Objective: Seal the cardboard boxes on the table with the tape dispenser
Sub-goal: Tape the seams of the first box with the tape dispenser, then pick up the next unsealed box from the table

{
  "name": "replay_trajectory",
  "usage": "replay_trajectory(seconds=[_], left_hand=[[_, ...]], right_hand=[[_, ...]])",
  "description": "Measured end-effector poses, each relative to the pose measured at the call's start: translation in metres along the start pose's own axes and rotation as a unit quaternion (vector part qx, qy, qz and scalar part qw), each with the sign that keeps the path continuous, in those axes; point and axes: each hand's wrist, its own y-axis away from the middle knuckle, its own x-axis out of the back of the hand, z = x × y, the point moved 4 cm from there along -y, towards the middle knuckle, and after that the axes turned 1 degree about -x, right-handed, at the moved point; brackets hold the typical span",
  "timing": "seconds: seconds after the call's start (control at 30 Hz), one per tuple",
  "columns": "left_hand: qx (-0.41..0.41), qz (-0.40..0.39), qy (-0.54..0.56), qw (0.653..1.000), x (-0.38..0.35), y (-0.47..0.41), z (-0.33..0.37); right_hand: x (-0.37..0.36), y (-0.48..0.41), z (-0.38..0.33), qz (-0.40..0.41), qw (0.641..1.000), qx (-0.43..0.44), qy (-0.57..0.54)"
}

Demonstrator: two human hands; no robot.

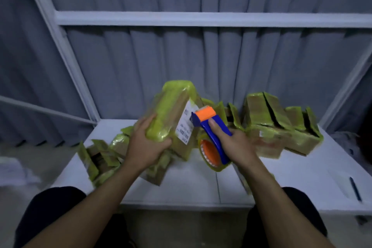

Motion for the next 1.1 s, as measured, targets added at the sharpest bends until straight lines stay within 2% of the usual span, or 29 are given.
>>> replay_trajectory(seconds=[0.17,0.37,0.53,0.77,0.97,1.1], left_hand=[[0.021,0.103,-0.122,0.987,0.076,-0.058,-0.008],[0.057,0.131,-0.204,0.968,0.138,-0.128,-0.068],[0.095,0.108,-0.26,0.955,0.149,-0.175,-0.144],[0.154,0.06,-0.266,0.95,0.136,-0.229,-0.254],[0.189,0.042,-0.254,0.948,0.118,-0.248,-0.325],[0.192,0.012,-0.287,0.938,0.115,-0.246,-0.352]], right_hand=[[-0.071,-0.036,-0.051,-0.042,0.997,0.04,-0.042],[-0.158,-0.085,-0.078,-0.105,0.993,0.059,-0.013],[-0.229,-0.129,-0.076,-0.07,0.989,0.088,0.096],[-0.313,-0.157,-0.073,-0.084,0.961,0.145,0.22],[-0.349,-0.172,-0.066,-0.079,0.95,0.154,0.258],[-0.356,-0.175,-0.069,-0.062,0.945,0.17,0.272]])
